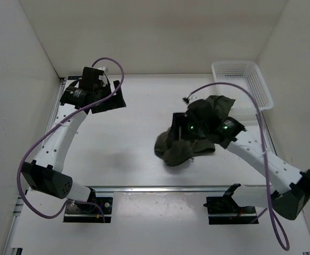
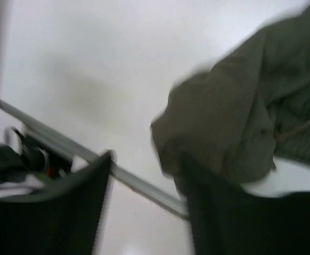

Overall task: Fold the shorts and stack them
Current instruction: Move the shorts to the center of the board, then flatten the shorts out

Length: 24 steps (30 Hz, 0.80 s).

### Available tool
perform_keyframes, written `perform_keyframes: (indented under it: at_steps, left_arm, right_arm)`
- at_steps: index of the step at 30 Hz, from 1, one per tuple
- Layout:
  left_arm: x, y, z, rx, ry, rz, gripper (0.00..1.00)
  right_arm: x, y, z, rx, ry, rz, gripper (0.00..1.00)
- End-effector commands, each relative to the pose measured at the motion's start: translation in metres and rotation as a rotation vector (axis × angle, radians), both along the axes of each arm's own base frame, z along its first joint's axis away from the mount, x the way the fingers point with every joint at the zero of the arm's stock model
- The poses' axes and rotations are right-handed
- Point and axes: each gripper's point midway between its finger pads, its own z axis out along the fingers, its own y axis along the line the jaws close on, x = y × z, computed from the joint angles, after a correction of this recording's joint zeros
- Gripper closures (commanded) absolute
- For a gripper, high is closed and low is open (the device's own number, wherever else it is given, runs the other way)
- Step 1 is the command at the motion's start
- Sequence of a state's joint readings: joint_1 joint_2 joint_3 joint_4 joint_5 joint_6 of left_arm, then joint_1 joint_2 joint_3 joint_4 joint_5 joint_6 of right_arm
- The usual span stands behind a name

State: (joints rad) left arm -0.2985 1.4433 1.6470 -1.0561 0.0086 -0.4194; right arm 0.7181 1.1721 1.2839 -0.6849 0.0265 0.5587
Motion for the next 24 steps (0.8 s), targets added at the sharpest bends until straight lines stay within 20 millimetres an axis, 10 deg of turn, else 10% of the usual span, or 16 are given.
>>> perform_keyframes:
  at_steps: [1, 9, 12, 18, 24]
  left_arm:
    - [-0.018, -0.019, -0.007, -0.037, 0.015, -0.097, 0.00]
    - [-0.063, -0.075, -0.037, -0.048, 0.087, -0.274, 0.00]
    - [-0.072, -0.103, -0.065, -0.047, 0.152, -0.351, 0.00]
    - [-0.072, -0.130, -0.146, 0.070, 0.339, -0.396, 0.00]
    - [-0.073, -0.154, -0.168, 0.034, 0.386, -0.463, 0.00]
  right_arm:
    - [-0.025, 0.009, -0.041, -0.070, 0.085, 0.019, 0.24]
    - [-0.007, -0.064, -0.052, -0.091, 0.083, -0.204, 0.25]
    - [-0.011, -0.076, -0.077, -0.077, 0.173, -0.242, 0.29]
    - [-0.008, -0.103, -0.131, -0.095, 0.328, -0.380, 0.01]
    - [0.023, -0.148, -0.168, -0.091, 0.399, -0.547, 0.03]
